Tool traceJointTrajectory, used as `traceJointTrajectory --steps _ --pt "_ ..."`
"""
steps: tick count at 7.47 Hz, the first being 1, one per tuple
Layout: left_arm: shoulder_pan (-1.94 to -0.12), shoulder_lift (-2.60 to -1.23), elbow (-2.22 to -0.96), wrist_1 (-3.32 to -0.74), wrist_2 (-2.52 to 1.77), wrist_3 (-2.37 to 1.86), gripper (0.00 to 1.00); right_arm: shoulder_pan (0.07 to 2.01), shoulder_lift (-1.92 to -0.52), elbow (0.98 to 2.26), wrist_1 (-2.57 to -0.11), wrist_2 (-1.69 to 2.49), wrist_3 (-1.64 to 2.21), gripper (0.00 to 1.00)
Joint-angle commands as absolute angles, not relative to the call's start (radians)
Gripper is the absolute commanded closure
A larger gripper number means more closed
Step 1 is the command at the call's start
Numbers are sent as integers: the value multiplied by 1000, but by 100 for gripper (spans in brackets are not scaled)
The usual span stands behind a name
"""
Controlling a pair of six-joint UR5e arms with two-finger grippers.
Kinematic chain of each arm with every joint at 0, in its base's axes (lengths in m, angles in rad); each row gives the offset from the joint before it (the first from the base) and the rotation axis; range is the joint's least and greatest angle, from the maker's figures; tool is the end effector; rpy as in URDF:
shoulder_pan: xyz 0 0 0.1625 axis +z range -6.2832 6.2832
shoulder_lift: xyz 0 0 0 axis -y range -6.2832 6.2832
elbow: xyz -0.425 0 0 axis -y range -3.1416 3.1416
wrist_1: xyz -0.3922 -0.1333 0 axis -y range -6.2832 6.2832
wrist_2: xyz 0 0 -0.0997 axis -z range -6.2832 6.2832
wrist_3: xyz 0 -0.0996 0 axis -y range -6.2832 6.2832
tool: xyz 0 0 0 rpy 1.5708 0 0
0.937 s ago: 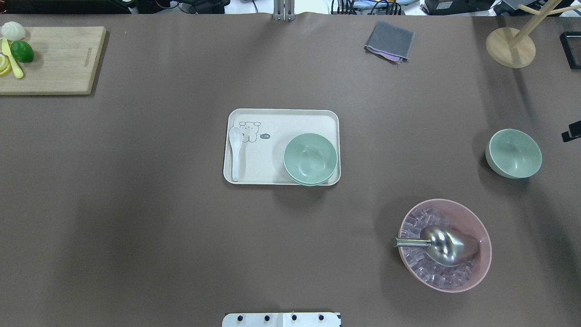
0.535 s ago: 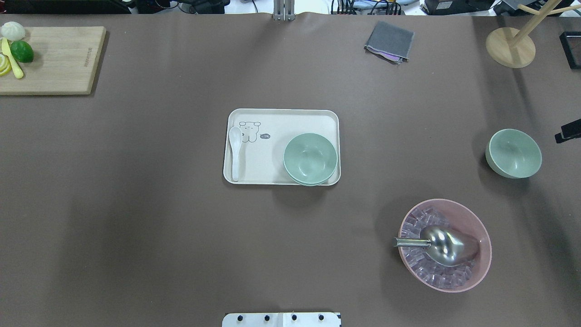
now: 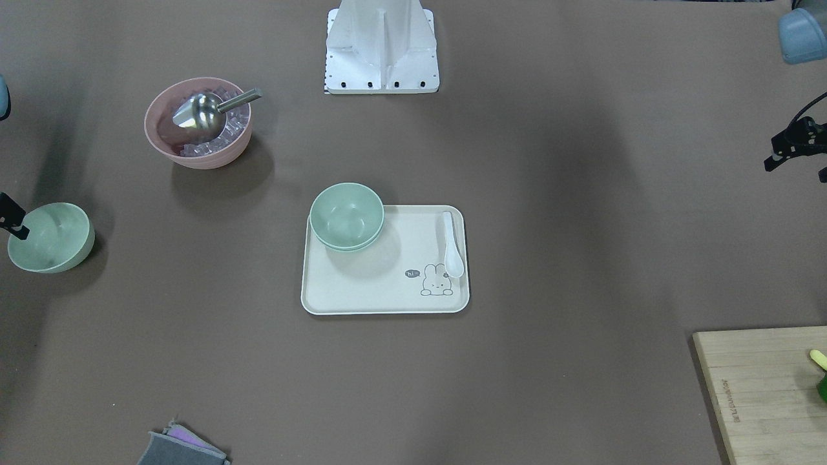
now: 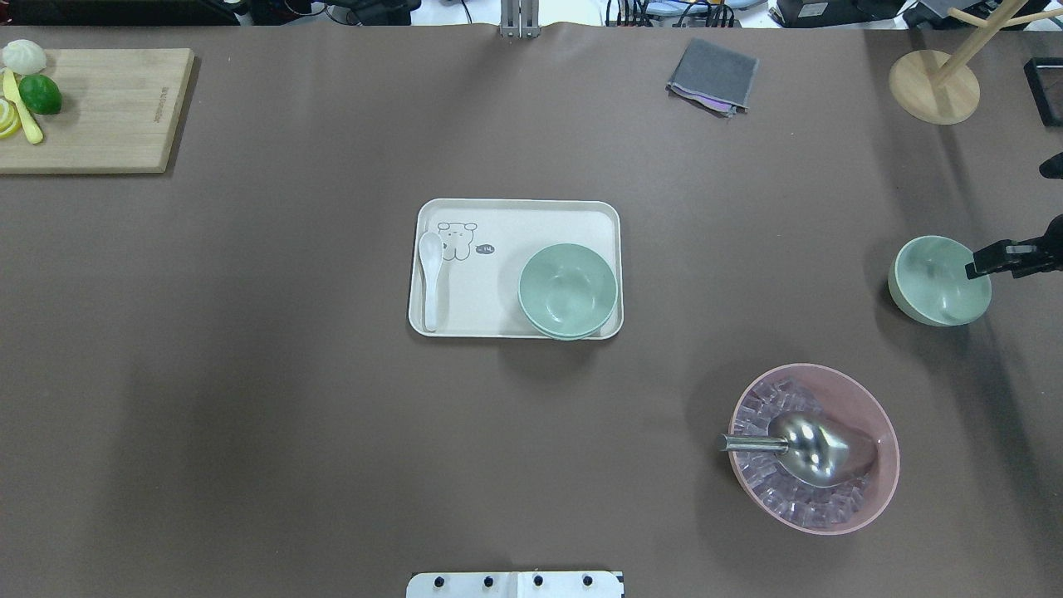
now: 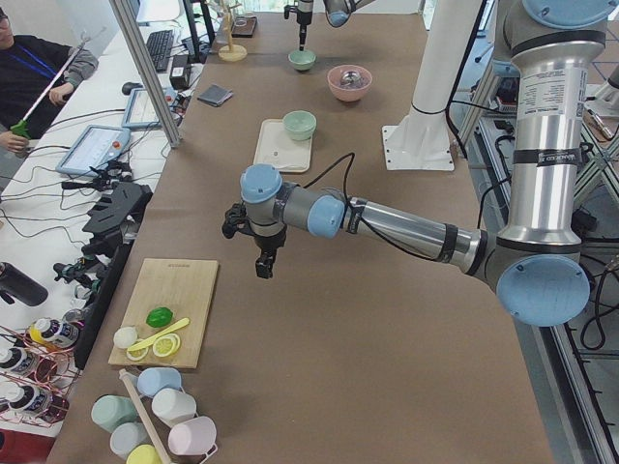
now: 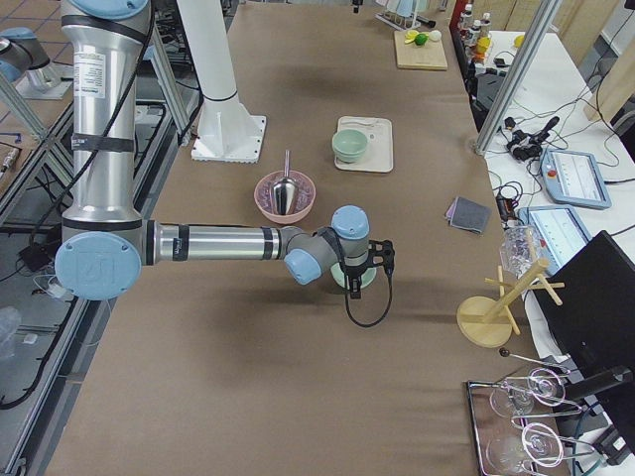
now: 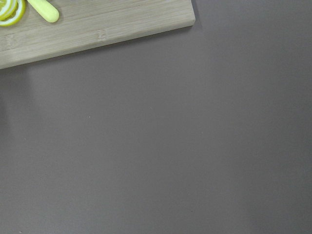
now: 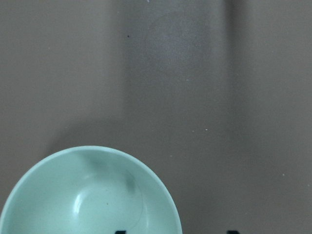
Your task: Stack green bowls together
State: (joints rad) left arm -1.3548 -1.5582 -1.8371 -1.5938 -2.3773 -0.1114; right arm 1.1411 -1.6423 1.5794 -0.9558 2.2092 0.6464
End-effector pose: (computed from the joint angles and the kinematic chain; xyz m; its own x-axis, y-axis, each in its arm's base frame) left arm 0.0448 -0.4908 0.5281 0.6527 0.2344 -0.7205 -0.1344 0.9717 0.1943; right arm -0.1360 -0.4743 0.6269 0.6925 -0.0277 0.7209 -0.0782 0.9905 0.1131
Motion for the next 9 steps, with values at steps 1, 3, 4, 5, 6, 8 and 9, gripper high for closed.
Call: traceJointTrajectory --steps 1,3,4,5,6,8,9 --pt "-1355 -1562 -1839 -1595 -2379 -115 2 1132 -1646 1578 -956 2192 649 65" --pt "-1353 -1562 -1839 -1595 -2379 -115 2 1129 -1647 1568 -956 2191 647 66" --pt "-1354 -1562 -1836 -1595 -2379 -115 2 1126 -1647 1565 -954 2192 649 65" --pt "-1355 -1560 -1838 -1595 -2379 -115 2 1121 -1644 1565 -954 2192 649 65" --pt "-1355 -1559 -1836 -1595 -2379 -115 2 1118 -1643 1565 -954 2192 649 65" --pt "-1355 -1557 -1838 -1595 -2379 -115 2 1115 -1638 1565 -954 2191 649 65" --pt "-1355 -1557 -1836 -1595 -2379 -115 2 1115 -1638 1563 -956 2191 649 73"
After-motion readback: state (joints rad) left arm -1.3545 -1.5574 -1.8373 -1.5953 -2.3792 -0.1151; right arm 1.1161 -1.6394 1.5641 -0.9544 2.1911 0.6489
